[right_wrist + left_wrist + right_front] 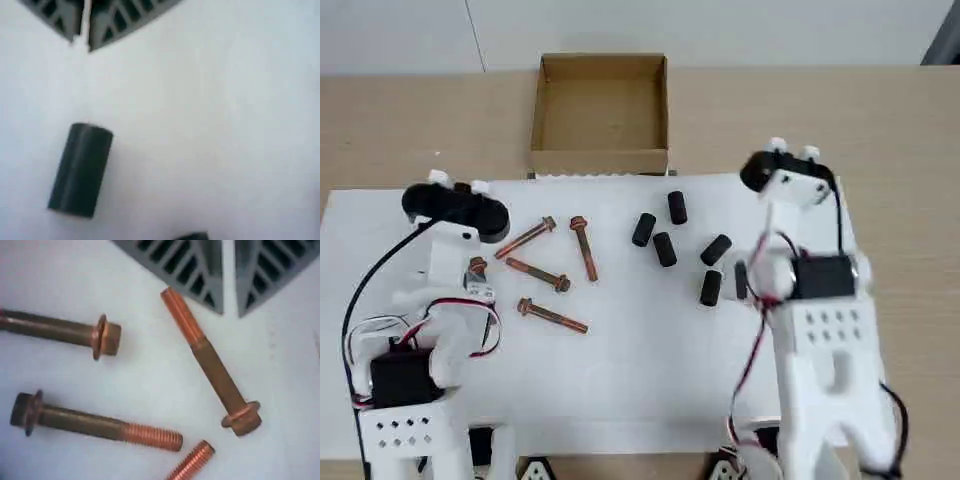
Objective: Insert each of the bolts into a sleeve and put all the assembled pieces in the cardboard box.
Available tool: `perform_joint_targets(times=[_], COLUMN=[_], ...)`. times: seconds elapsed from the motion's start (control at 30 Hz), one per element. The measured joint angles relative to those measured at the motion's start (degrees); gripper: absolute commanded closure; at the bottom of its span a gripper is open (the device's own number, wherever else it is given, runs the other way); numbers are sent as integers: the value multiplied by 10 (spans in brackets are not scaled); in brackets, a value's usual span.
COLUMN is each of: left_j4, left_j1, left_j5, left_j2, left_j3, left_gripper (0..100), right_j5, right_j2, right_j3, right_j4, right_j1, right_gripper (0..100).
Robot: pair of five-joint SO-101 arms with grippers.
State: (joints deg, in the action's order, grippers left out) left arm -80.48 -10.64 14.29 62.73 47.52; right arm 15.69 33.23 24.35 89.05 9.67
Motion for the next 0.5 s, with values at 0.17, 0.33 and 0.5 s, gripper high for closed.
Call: perform_joint_targets(times=[0.17, 0.33, 0.5], left_j4=[0, 0, 1], left_j1=[0, -21, -43], left_j5=[0, 0, 1], left_j2=[-67, -185, -285], left_j3=[0, -38, -96], left_gripper=[992, 991, 913], right_j5=[39, 67, 72], right_j2=[-85, -158, -222], right_j3=[-46, -78, -121], right_j4=[5, 5, 8], right_j1=[68, 115, 116], right_gripper=[994, 993, 889])
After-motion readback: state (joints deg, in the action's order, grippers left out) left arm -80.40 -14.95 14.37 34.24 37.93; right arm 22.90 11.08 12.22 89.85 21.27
